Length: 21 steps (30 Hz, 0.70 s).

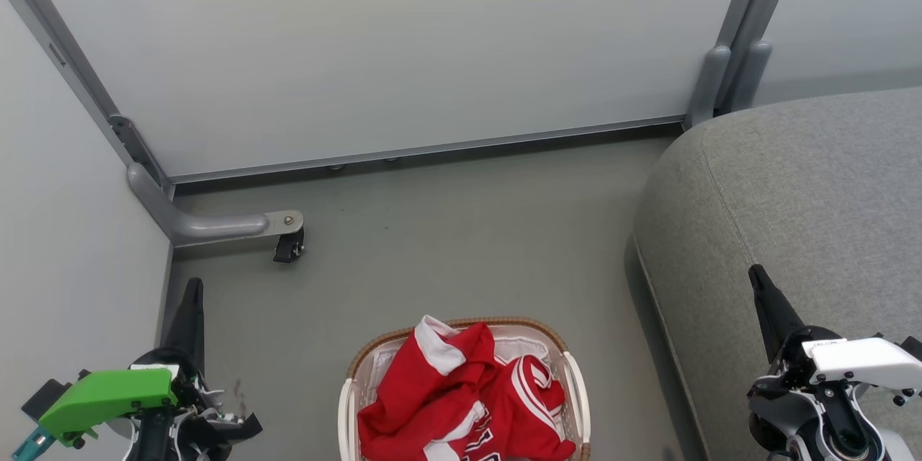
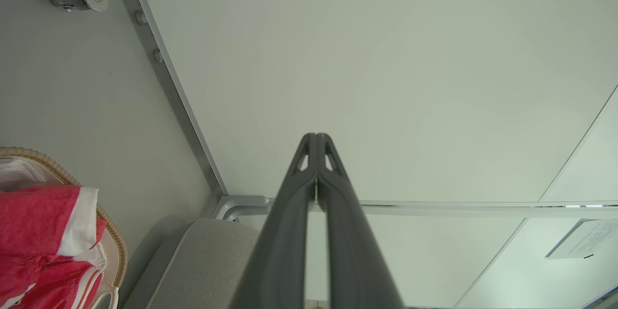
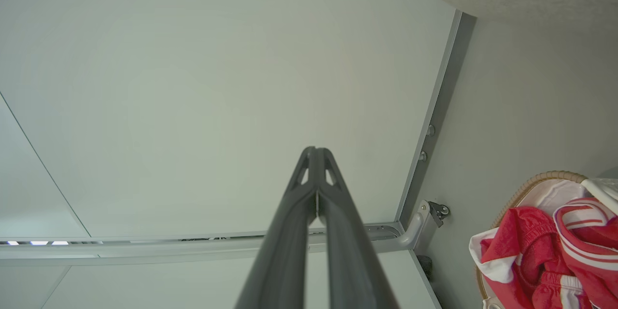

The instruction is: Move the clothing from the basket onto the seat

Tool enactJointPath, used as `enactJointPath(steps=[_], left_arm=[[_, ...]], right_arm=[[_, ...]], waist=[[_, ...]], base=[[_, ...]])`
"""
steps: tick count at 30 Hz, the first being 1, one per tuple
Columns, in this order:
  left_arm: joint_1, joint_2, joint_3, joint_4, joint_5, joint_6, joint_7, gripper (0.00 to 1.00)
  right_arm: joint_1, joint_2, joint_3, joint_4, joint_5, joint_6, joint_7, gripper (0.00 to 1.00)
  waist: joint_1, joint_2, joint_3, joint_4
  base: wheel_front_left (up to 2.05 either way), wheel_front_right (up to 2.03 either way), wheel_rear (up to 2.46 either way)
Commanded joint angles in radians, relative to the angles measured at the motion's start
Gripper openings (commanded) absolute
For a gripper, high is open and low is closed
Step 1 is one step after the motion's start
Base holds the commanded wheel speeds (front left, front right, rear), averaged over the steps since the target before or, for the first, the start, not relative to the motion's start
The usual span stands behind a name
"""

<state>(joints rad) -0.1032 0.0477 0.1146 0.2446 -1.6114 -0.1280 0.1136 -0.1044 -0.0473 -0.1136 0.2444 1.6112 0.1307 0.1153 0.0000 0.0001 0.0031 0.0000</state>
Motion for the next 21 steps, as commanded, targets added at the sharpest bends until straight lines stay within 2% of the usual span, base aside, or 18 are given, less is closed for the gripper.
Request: enactJointPath(steps=[1,21], left_arm=[[-0.010,0.005,0.001,-0.001,-0.003,-0.007,0.004,0.00],[-0.010,0.005,0.001,-0.001,-0.003,-0.007,0.004,0.00]], right_arm=[[-0.009,-0.006,0.000,0.002,0.004,0.000,0.000,0.00],[-0.009,-0.006,0.000,0.002,0.004,0.000,0.000,0.00]], waist=[[0.0000,-0.0001,0.000,0.000],[0.0000,-0.0001,0.000,0.000]], base=[[0.00,0.00,0.00],[0.00,0.00,0.00]])
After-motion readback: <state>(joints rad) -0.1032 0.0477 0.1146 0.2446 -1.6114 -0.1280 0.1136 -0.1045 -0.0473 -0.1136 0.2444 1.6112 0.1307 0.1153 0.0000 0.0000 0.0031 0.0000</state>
